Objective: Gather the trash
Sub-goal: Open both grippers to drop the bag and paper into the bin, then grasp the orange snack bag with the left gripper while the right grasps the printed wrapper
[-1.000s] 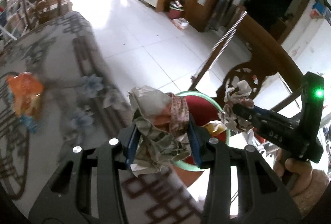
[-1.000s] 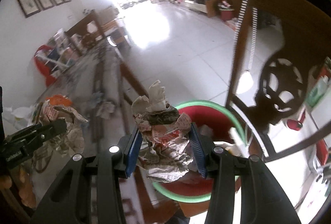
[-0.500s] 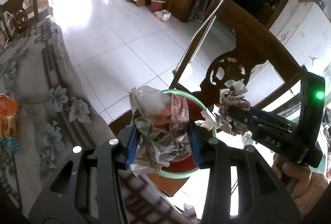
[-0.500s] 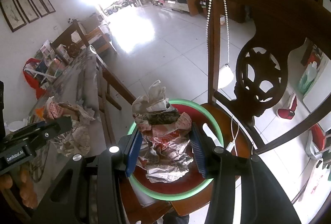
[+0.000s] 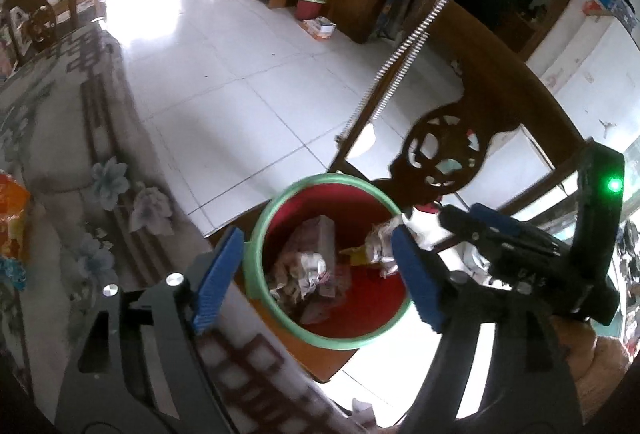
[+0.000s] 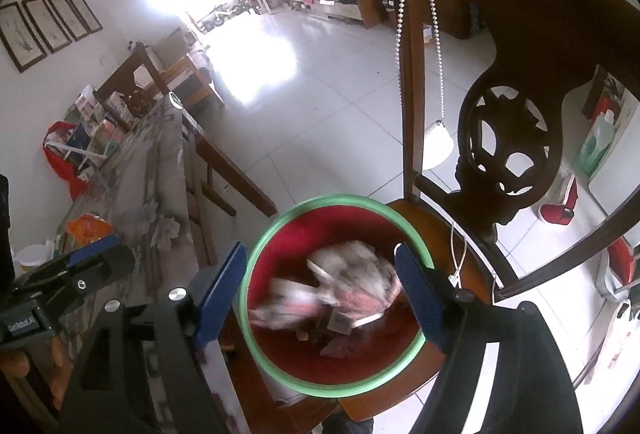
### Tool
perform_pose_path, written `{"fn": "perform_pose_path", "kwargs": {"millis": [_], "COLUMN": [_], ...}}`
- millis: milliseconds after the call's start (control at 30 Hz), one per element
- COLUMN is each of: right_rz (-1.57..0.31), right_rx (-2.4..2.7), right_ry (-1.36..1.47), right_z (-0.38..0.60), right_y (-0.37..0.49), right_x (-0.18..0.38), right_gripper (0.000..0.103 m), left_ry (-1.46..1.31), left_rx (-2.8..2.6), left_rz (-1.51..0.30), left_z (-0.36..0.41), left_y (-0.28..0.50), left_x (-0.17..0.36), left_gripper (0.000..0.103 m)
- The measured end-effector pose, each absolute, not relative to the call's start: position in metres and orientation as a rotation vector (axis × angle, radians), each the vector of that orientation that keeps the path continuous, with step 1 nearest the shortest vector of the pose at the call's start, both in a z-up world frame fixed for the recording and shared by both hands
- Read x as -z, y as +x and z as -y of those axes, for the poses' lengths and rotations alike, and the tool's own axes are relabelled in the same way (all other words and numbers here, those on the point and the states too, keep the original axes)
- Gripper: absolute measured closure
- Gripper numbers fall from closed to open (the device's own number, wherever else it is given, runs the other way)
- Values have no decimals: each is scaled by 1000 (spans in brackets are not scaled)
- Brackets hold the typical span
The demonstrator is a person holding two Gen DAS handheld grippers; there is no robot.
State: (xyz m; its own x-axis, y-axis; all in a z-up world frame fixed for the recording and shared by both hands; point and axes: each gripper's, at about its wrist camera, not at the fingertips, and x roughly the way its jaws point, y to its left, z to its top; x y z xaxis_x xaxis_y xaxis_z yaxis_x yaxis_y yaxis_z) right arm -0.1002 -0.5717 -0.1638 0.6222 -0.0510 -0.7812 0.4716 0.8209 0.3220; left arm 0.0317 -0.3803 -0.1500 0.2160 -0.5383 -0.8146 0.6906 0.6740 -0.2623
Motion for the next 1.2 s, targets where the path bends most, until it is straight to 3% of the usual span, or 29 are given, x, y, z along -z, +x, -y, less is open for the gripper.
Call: {"fn": "perform_pose_path", "kwargs": {"millis": [200, 533, 733, 800, 833, 1200], "right_rz": [-867, -888, -906, -910, -913, -955], "right_rx": [299, 273, 269, 275, 279, 203], "right_ry": [532, 519, 495, 488, 484, 405], "right_z": [567, 545, 512, 501, 493, 388], "right_y": [-89, -69, -62, -61, -61, -12], "right_x": [166, 167, 164, 162, 161, 161], "right_gripper": [29, 28, 28, 28, 28, 28], "left_ry": [136, -12, 38, 36, 25, -49], "left_rx": [660, 127, 137, 165, 193, 359], "left_rz": [-1030, -1009, -1077, -1109, -1132, -1114], "left_z": [326, 167, 156, 152, 151, 71], "left_y": [70, 166, 199, 205, 209, 164], "left_x": [156, 172, 201, 211, 216, 197], "left_gripper": [24, 24, 24, 25, 35, 39]}}
